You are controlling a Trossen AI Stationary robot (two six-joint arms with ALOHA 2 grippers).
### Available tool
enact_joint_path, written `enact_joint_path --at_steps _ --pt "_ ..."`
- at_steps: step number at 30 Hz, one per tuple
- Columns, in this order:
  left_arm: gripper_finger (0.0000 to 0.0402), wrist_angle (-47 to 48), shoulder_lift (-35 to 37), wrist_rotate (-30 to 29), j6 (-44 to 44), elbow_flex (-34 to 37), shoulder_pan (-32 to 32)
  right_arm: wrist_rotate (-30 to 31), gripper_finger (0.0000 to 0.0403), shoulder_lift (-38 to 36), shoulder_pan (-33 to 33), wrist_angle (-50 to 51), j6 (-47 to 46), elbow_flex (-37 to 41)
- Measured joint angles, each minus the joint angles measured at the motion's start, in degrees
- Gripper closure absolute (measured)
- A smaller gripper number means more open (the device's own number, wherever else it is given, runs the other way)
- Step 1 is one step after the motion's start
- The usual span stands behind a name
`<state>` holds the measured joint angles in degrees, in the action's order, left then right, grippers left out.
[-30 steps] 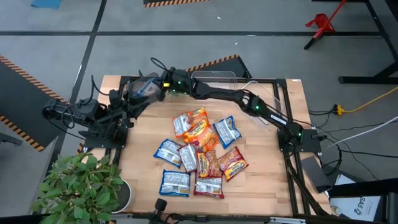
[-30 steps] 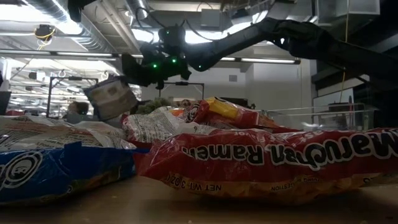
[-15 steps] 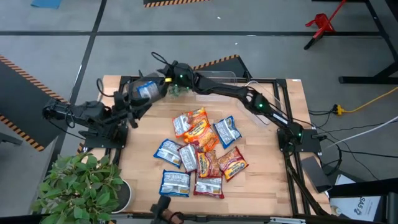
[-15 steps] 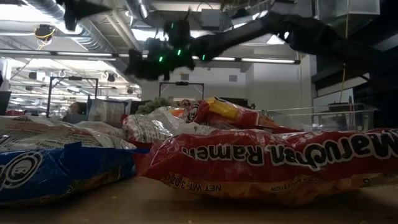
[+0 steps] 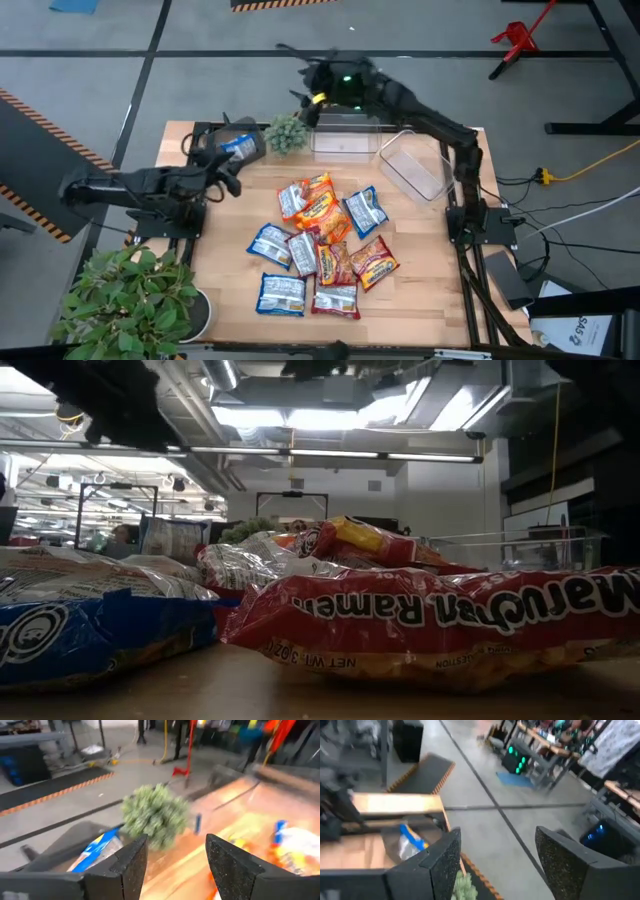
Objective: Sort Maruchan noodles
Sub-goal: Put the blue noodle pack into the black bin
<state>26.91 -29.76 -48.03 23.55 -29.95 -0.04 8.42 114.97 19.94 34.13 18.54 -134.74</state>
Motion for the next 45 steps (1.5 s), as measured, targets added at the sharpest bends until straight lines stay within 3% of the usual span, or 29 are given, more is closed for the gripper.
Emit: enact_joint_path --at_steps 6,10,16,18,26,32,38,45 --pt "0.0207 1.07 -5.99 7.94 -6.31 0.0 11.67 0.19 0.0162 -6.24 -0.04 7.33 -0.01 -0.5" --pt "0.0207 0.13 -9.01 9.07 -9.27 0.0 18.31 -0.31 0.0162 -6.48 -0.09 12.74 -0.09 -0.03" --pt "0.0207 -4.14 -12.05 26.34 -12.0 0.0 27.08 0.01 0.0162 -6.92 -0.04 19.72 -0.71 -0.2" --pt "0.0207 -5.48 -13.55 29.57 -14.0 0.0 28.85 0.0 0.0162 -6.7 -0.08 20.89 -0.8 -0.11" --pt "0.0209 -5.6 -22.18 32.85 -18.27 0.0 36.53 -0.04 0.0162 -6.92 -0.04 22.17 -4.87 -0.24" --pt "0.0209 -8.41 -27.46 25.14 -18.14 0.0 40.66 -0.04 0.0162 -6.92 -0.04 23.57 -5.02 -0.24" --pt "0.0209 -13.85 -30.12 22.13 -17.74 0.0 44.47 0.01 0.0162 -6.92 -0.04 24.48 -5.24 -0.24" --pt "0.0209 -13.73 -31.76 28.57 -13.32 0.0 48.09 -0.02 0.0162 -6.92 -0.04 24.84 -5.26 -0.24"
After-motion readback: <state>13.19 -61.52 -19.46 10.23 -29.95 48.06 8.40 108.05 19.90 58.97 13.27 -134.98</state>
